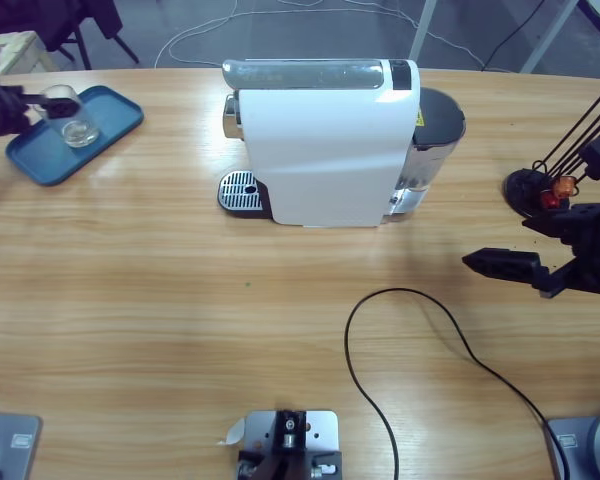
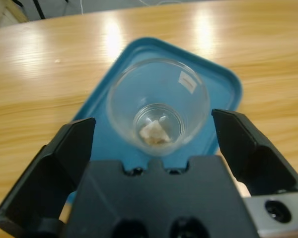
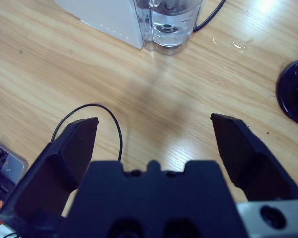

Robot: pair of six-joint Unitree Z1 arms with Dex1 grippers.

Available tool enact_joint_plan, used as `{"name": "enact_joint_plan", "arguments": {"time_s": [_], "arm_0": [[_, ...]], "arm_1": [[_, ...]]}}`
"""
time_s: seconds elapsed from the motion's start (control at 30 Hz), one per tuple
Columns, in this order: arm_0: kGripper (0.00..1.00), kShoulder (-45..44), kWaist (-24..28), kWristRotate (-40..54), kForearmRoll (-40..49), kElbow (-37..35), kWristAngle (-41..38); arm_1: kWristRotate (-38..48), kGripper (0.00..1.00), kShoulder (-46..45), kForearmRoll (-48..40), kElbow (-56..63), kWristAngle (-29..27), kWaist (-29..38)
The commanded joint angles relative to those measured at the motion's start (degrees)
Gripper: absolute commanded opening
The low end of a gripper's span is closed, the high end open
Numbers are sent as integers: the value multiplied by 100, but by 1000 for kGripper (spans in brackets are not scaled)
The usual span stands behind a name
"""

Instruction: Pour coffee

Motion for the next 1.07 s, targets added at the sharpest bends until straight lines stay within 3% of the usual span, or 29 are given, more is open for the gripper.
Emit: {"name": "enact_joint_plan", "arguments": {"time_s": [0.03,0.17,0.27,0.37,0.5,0.6,0.73,1.07], "arm_0": [[1000,-2497,-169,75,867,853,119],[999,-3629,-1204,-169,2683,735,-408],[1000,-4191,-2051,-283,3366,830,-623],[1000,-4212,-2830,-153,3743,871,-614],[1000,-4485,-2918,-686,3931,1212,-721],[1000,-4975,-2927,-756,3885,1417,-1623],[1000,-5460,-2934,-640,3379,1874,-1746],[1000,-5216,-3111,-749,3221,1992,-1493]], "arm_1": [[68,1000,-214,54,259,-178,64],[68,1000,-493,54,273,-299,64],[15,1000,-867,96,273,-484,64],[-326,1000,-957,198,252,-929,64],[-387,1000,-764,270,198,-913,64],[-401,1000,-484,291,166,-658,64],[-406,1000,-465,299,155,-306,64],[-405,1000,-430,284,169,-245,64]]}}
